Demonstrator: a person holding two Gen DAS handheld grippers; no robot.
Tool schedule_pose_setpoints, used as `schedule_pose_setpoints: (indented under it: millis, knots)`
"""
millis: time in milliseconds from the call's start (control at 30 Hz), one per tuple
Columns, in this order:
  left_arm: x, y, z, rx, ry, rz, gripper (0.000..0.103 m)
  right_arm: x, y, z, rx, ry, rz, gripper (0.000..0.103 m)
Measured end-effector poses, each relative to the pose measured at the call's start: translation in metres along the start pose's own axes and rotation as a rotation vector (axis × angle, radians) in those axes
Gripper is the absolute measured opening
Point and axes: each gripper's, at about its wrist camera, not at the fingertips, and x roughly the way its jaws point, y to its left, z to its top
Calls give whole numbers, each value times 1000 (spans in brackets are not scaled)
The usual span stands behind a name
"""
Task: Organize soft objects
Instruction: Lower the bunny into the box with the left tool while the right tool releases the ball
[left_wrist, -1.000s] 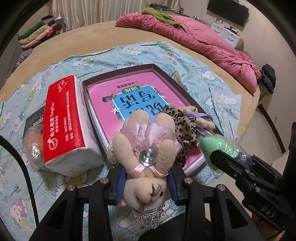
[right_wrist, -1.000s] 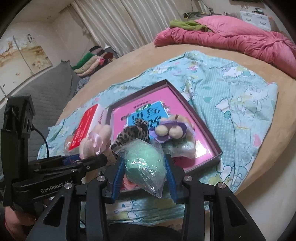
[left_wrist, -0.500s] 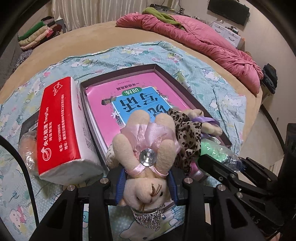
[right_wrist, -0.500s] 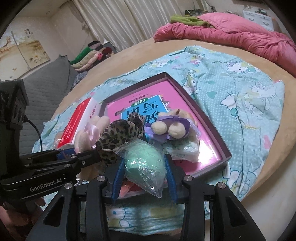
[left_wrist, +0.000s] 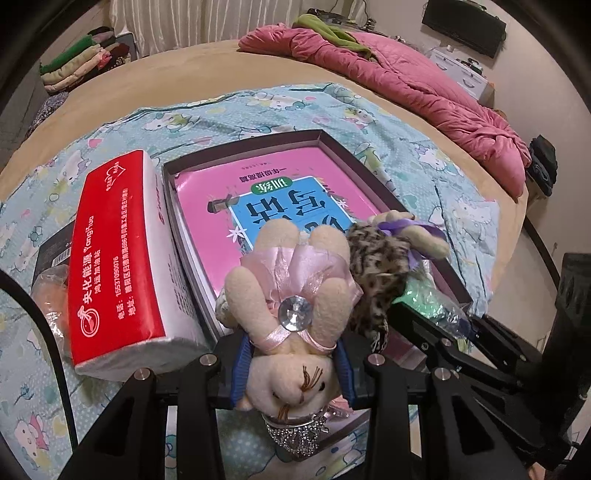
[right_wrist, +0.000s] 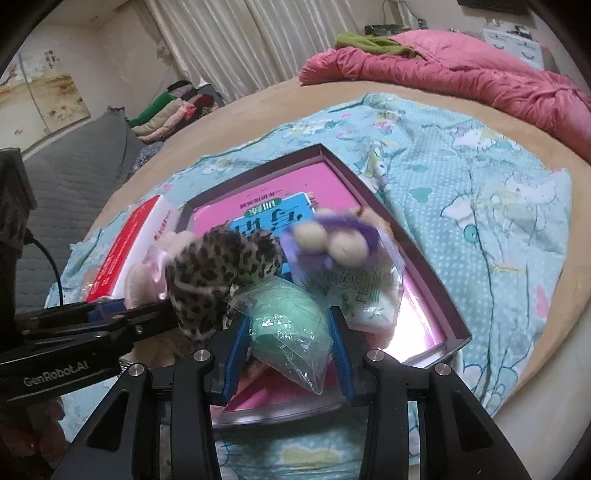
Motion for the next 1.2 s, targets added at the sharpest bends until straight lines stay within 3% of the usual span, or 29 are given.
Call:
schedule_pose_setpoints:
  millis: [600, 833, 1200]
  knots:
    - [8, 0, 4, -7, 33, -24, 40, -5, -12, -6, 75, -2, -9, 48]
    - [11, 2, 0, -29, 73, -43, 42, -17, -13, -6, 101, -19, -1, 63]
    - [5, 4, -1, -46, 75, -54, 50, -33, -7, -5, 99, -51, 4, 67]
